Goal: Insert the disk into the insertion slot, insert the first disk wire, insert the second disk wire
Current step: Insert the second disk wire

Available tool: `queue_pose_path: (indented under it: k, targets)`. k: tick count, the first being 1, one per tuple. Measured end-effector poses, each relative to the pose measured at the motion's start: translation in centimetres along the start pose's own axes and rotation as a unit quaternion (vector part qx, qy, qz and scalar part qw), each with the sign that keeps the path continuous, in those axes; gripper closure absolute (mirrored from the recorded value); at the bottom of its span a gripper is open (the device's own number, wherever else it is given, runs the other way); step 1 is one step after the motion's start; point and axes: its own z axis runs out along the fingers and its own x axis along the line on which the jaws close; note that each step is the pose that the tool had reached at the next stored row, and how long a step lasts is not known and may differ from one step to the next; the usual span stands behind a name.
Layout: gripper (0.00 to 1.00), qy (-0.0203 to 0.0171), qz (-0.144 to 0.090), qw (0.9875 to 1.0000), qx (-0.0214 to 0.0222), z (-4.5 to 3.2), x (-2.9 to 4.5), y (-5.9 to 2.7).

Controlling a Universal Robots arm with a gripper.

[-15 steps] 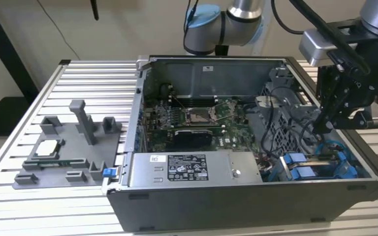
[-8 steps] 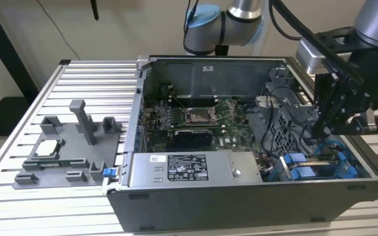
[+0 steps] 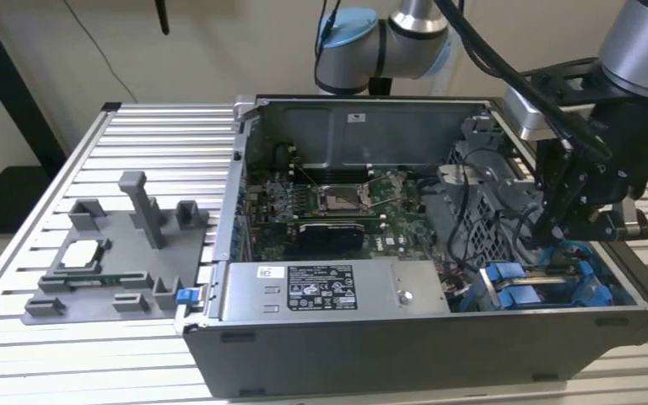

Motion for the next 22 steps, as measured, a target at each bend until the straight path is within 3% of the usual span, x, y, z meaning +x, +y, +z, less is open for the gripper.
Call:
queue_pose_path:
  k: [14, 22]
  targets:
    - [1.0, 0.0025, 0.015, 0.9999, 0.0023, 1.66, 0.56, -0.23]
    - [1.0, 0.0001, 0.016, 0.9999, 0.0022, 2.2, 0.65, -0.77]
